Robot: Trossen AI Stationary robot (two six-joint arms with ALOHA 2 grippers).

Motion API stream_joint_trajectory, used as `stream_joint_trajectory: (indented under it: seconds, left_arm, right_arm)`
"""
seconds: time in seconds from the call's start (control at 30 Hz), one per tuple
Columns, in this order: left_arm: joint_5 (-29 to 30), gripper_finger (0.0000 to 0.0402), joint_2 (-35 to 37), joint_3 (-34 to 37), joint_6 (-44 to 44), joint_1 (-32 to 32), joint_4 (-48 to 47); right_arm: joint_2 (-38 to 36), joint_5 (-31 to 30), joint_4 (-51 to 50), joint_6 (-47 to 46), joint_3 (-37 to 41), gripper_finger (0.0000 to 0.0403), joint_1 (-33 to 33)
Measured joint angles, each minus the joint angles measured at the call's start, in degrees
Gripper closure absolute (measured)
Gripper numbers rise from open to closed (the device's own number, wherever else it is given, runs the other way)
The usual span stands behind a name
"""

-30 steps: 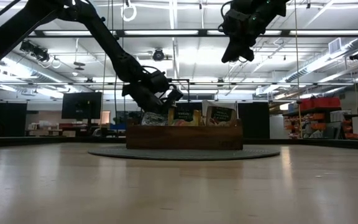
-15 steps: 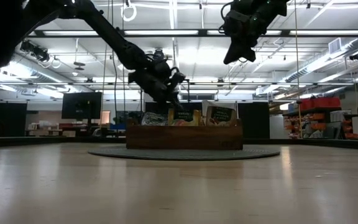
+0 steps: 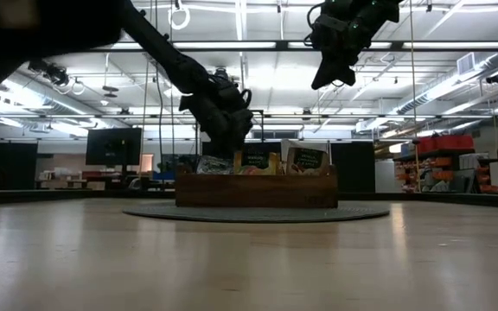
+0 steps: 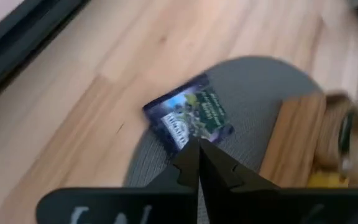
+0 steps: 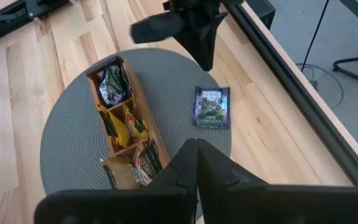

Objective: Pick & Place Tea
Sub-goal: Put the violet tea bag into the left section of the wooden organizer

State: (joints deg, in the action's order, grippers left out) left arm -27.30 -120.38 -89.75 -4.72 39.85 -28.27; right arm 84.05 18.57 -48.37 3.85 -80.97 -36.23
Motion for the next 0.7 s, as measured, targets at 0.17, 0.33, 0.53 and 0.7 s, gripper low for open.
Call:
stream_joint_trajectory:
  seconds: [0.17, 0.33, 0.53, 0.7]
  left_arm:
    - [2.9, 0.0397, 0.0, -0.1, 14.9, -3.0, -1.9]
    - [7.6, 0.0398, 0.0, -0.4, 25.6, -5.2, -4.1]
    - [8.7, 0.0398, -0.6, -0.4, 29.1, -6.1, -2.4]
    - [10.0, 0.0399, -0.8, -0.4, 19.2, -5.9, -2.6]
  right_arm:
    - [0.0, 0.0, -1.4, -0.7, 0.0, 0.0397, 0.0]
    - [0.0, 0.0, -2.5, -2.8, 0.0, 0.0397, 0.0]
    - [0.0, -0.1, -2.3, -5.6, 0.0, 0.0397, 0.1]
    - [0.0, -1.1, -2.3, -6.5, 0.0, 0.0397, 0.7]
